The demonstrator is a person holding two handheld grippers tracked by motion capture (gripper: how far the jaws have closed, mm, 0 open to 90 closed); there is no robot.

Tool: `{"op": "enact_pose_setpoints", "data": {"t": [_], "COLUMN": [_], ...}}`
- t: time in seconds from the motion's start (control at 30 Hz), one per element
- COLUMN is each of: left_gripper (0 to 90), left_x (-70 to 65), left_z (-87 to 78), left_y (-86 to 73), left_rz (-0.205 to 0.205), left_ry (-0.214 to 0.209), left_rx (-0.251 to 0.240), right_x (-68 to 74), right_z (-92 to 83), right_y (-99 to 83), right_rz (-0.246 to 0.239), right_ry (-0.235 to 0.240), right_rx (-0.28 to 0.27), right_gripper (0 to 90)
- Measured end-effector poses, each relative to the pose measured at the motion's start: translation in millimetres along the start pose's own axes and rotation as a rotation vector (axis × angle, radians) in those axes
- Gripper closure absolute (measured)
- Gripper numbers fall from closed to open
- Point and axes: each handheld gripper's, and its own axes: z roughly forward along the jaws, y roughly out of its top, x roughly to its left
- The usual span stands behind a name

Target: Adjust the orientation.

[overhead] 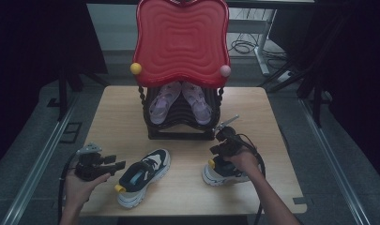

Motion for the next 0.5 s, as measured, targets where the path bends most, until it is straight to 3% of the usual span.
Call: {"op": "enact_pose_setpoints", "data": {"t": [0.1, 0.5], "left_gripper": [44.7, 44.8], "left_x": [-0.6, 0.2], "left_z": [0.5, 1.1], "left_y": [0.3, 0.0], "left_rz": [0.002, -0.001], "left_ry": [0.000, -0.001], "left_rx": [0.002, 0.005], "right_x": [3.0, 9.0], "right_z": [1.9, 0.1], "right_y": [-2.5, -5.3], "right_rz": [-0.019, -0.034], "right_ry": [0.002, 0.011], "right_rx": [0.024, 0.034], "right_gripper": [90.0, 90.0]}}
